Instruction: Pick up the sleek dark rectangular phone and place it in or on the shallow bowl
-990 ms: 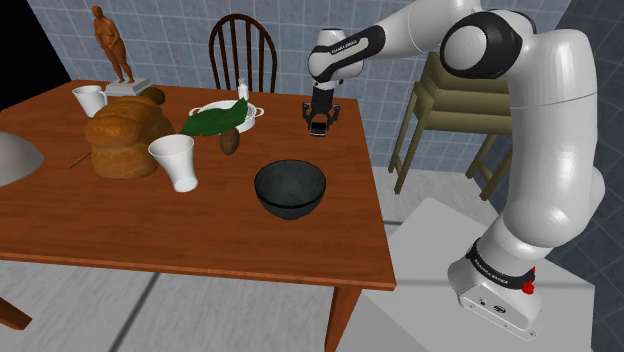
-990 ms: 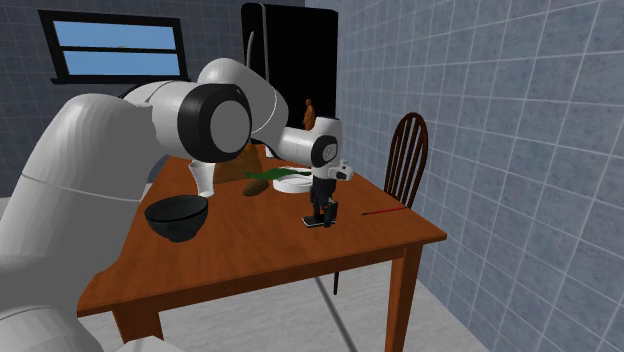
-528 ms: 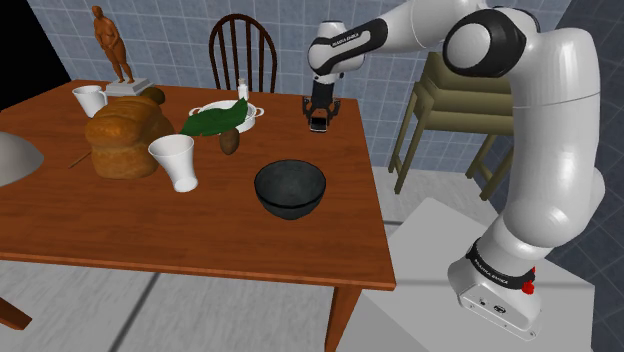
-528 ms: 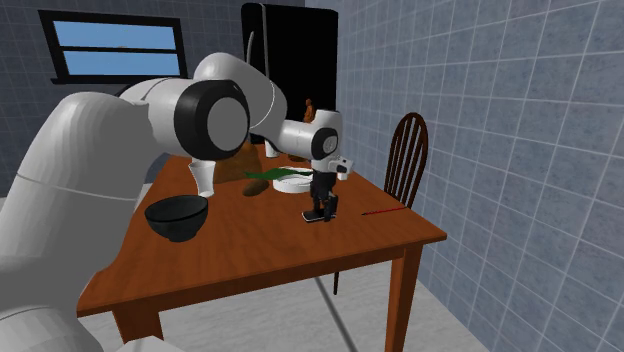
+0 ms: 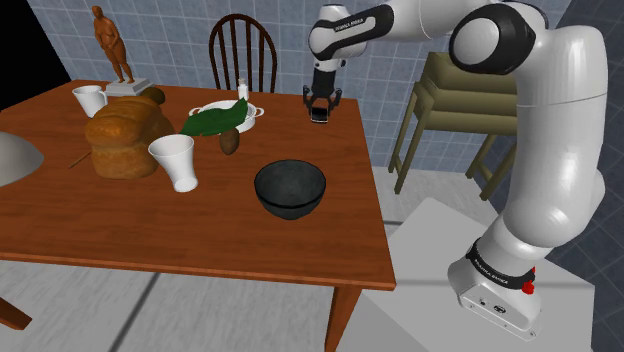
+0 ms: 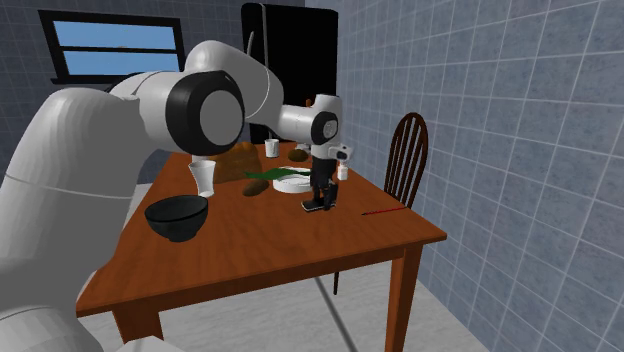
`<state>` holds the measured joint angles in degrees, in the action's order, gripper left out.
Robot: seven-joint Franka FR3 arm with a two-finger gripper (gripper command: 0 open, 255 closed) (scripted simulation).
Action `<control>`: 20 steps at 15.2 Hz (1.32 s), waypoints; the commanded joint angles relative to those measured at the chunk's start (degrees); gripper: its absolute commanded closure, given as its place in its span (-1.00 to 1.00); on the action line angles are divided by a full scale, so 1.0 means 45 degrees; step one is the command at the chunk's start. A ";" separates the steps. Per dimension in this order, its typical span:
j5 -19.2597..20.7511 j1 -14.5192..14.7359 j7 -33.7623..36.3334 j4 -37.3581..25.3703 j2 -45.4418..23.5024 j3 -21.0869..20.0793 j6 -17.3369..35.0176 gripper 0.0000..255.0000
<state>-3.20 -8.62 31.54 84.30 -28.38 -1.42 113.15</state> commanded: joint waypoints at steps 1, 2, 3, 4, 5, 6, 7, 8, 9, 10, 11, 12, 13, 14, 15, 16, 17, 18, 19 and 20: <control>0.0004 -0.0008 0.0008 -0.0225 0.0083 0.0003 -0.0313 1.00; 0.0006 -0.0009 0.0016 -0.0339 0.0121 0.0003 -0.0464 1.00; 0.0009 -0.0009 0.0025 -0.0456 0.0156 0.0004 -0.0617 1.00; 0.0011 -0.0010 0.0033 -0.0578 0.0189 0.0004 -0.0771 1.00; 0.0013 -0.0010 0.0042 -0.0704 0.0219 0.0004 -0.0926 1.00; 0.0015 -0.0010 0.0050 -0.0834 0.0245 0.0004 -0.1083 1.00; 0.0018 -0.0011 0.0059 -0.0969 0.0269 0.0004 -0.1241 1.00; 0.0020 -0.0011 0.0068 -0.1108 0.0290 0.0004 -0.1401 1.00; 0.0022 -0.0012 0.0077 -0.1252 0.0308 0.0004 -0.1563 1.00; 0.0024 -0.0012 0.0085 -0.1400 0.0323 0.0004 -0.1726 1.00; 0.0026 -0.0012 0.0094 -0.1554 0.0334 0.0004 -0.1891 1.00; 0.0028 -0.0013 0.0103 -0.1713 0.0342 0.0004 -0.2057 1.00; 0.0030 -0.0013 0.0113 -0.1877 0.0346 0.0004 -0.2225 1.00; 0.0033 -0.0013 0.0122 -0.2047 0.0347 0.0004 -0.2396 1.00; 0.0035 -0.0013 0.0131 -0.2223 0.0344 0.0004 -0.2568 1.00; 0.0037 -0.0013 0.0141 -0.2404 0.0337 0.0003 -0.2743 1.00; 0.0039 -0.0013 0.0150 -0.2592 0.0327 0.0003 -0.2920 1.00; 0.0041 -0.0013 0.0160 -0.2787 0.0312 0.0003 -0.3099 1.00; 0.0043 -0.0013 0.0170 -0.2988 0.0292 0.0003 -0.3281 1.00; 0.0044 -0.0013 0.0177 -0.3147 0.0274 0.0002 -0.3422 1.00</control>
<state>-3.00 -8.65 32.34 70.67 -27.12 -1.42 98.28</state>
